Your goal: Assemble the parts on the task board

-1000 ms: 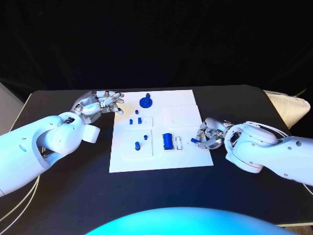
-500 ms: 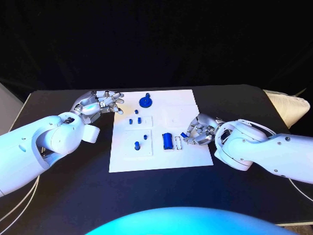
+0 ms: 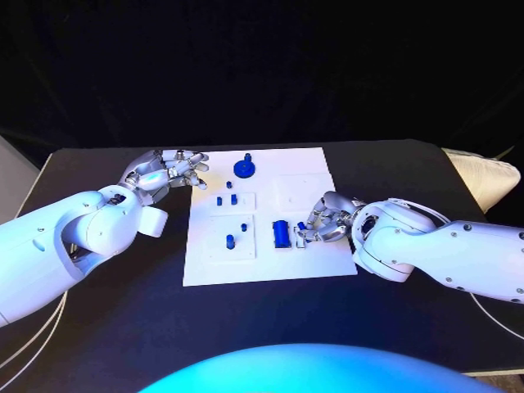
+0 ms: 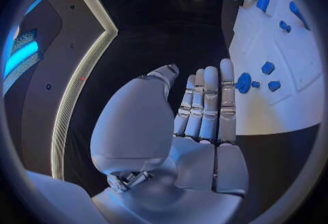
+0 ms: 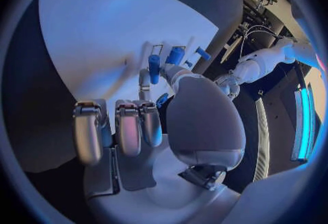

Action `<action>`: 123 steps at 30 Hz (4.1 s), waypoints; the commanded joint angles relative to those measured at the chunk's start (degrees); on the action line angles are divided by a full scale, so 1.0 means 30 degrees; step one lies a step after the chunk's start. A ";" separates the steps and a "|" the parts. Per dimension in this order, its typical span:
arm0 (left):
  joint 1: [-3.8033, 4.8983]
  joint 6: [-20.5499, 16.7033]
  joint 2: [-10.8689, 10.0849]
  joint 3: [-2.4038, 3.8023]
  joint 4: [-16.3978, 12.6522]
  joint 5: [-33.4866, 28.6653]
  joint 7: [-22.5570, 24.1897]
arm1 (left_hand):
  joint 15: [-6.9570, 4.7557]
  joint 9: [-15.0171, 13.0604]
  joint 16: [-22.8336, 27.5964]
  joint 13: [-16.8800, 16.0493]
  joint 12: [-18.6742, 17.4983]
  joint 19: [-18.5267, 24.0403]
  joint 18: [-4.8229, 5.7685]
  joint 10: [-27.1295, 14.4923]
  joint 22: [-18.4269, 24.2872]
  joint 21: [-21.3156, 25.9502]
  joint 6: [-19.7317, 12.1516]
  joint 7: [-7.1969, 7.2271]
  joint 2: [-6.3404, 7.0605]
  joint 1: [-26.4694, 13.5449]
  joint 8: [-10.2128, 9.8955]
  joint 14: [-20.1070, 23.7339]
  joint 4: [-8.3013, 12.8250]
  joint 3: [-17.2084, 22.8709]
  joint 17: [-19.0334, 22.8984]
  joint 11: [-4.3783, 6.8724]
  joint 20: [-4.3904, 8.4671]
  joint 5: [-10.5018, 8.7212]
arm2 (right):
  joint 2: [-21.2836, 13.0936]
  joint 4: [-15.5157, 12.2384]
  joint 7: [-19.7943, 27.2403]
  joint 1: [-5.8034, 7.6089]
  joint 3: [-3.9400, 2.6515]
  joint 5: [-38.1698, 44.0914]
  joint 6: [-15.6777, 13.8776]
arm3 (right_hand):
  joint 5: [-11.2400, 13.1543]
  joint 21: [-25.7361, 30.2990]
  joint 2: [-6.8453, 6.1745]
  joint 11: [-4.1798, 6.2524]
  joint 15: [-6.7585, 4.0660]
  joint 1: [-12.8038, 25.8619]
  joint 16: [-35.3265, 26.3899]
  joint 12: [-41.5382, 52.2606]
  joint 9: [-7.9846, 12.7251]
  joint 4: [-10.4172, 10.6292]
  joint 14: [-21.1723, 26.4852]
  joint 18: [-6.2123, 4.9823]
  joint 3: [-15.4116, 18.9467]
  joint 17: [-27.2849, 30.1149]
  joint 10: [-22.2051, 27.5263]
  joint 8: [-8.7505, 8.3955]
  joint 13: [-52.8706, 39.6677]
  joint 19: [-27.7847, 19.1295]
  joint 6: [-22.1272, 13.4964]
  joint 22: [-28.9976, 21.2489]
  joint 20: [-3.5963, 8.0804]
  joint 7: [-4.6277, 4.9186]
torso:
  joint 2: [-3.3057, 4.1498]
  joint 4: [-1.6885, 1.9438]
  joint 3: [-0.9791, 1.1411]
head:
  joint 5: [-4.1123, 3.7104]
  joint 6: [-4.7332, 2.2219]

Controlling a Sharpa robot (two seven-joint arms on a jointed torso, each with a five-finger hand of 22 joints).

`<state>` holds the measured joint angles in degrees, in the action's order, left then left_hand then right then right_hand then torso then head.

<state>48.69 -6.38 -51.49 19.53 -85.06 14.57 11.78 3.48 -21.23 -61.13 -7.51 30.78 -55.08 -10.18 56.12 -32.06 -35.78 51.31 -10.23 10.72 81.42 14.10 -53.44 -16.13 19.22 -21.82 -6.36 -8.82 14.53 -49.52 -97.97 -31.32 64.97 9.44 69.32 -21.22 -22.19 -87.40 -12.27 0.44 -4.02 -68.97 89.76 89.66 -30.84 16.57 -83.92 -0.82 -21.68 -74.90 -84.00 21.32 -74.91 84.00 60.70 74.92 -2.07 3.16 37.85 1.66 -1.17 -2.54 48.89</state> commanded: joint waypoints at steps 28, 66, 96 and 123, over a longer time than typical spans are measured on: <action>0.0000 0.0372 -0.0010 0.0009 -0.0063 0.0021 0.0005 | -0.0102 0.0010 0.0080 0.0064 -0.0204 -0.0147 -0.0080 -0.0052 0.0042 0.0135 0.0027 0.0109 -0.0033 0.0097 0.0078 -0.0028 -0.0127 -0.0064 0.0004 -0.0035 -0.0052 -0.0072 | 0.0589 0.0552 -0.0254 -0.0122 0.0027 0.0465 0.1391 | 0.0437 0.0080 0.0022 0.0168 -0.0173 0.0796 0.0081 0.0114 0.0079 0.0030 -0.2027 0.0100 0.0490 -0.5033 -0.1999 -0.0025 -0.5031 0.1831 0.0174 0.4797 0.0202 0.0036 | 0.0001 0.0001 0.0014 | 0.0108 0.0160; -0.0008 0.0438 0.0091 0.0008 0.0083 0.0063 -0.0078 | -0.0085 0.0014 0.0086 0.0085 -0.0273 -0.0165 -0.0076 -0.0079 0.0060 0.0165 0.0009 0.0086 -0.0071 0.0080 0.0074 -0.0029 -0.0140 -0.0103 0.0003 -0.0057 -0.0058 -0.0071 | 0.0316 0.0224 -0.0015 -0.0203 0.0025 0.0363 0.0735 | 0.1202 0.0025 0.1003 0.0204 -0.0194 0.3675 0.0081 0.0114 0.0265 0.0091 -0.2027 0.0109 0.4663 -0.5033 -0.1999 0.0177 -0.5031 0.1840 0.0222 0.4809 0.0212 -0.0015 | -0.0022 -0.0019 0.0047 | 0.0109 0.0179; -0.0062 0.0451 0.0139 0.0007 0.0138 0.0074 -0.0101 | -0.0078 0.0018 0.0089 0.0094 -0.0305 -0.0174 -0.0075 -0.0087 0.0069 0.0181 -0.0009 0.0076 -0.0086 0.0083 0.0067 -0.0028 -0.0135 -0.0123 0.0002 -0.0065 -0.0061 -0.0069 | 0.0206 0.0471 0.0093 -0.0483 0.0023 0.1089 0.0510 | 0.4806 -0.0021 0.1019 0.0323 -0.0288 -0.2001 0.0081 0.0114 0.0565 0.0066 -0.2027 0.0117 0.5384 -0.5033 -0.1999 0.0477 -0.5031 0.1847 0.0511 0.4821 0.0277 -0.0156 | -0.0024 -0.0008 0.0038 | 0.0001 0.0221; -0.0285 0.0220 0.0255 0.0006 0.0315 -0.0042 0.0111 | -0.0036 0.0064 0.0112 0.0138 -0.0467 -0.0221 -0.0070 -0.0146 0.0116 0.0263 -0.0207 -0.0013 -0.0111 0.0134 -0.0025 -0.0019 -0.0124 -0.0236 0.0002 -0.0132 -0.0078 -0.0068 | -0.0574 0.0088 0.5758 -0.0469 -0.0055 -0.2534 -0.3545 | 0.1979 0.2454 0.1452 -0.0050 0.0000 0.0012 0.0081 -0.0986 0.1012 0.0089 -0.2027 -0.0318 0.8022 -0.5033 -0.1475 0.0120 -0.4475 0.1360 -0.0601 0.4205 0.0068 0.0290 | -0.0286 -0.0154 -0.0001 | 0.0168 -0.0170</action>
<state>47.89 -5.93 -50.91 19.52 -84.10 14.66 11.19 3.48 -21.08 -61.13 -7.18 29.62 -55.28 -10.17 55.90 -31.79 -35.30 51.06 -10.43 10.47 81.67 14.10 -53.44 -16.46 18.89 -21.82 -6.57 -9.03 14.53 -51.16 -97.77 -22.20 63.54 9.32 66.88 -26.77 -16.38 -80.50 -7.99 0.57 -4.36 -69.21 89.76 87.02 -27.84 16.83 -83.92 -0.82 2.16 -74.91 -84.02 21.81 -74.95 84.00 59.08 74.95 -1.66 3.96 37.28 1.38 -1.09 -2.13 48.55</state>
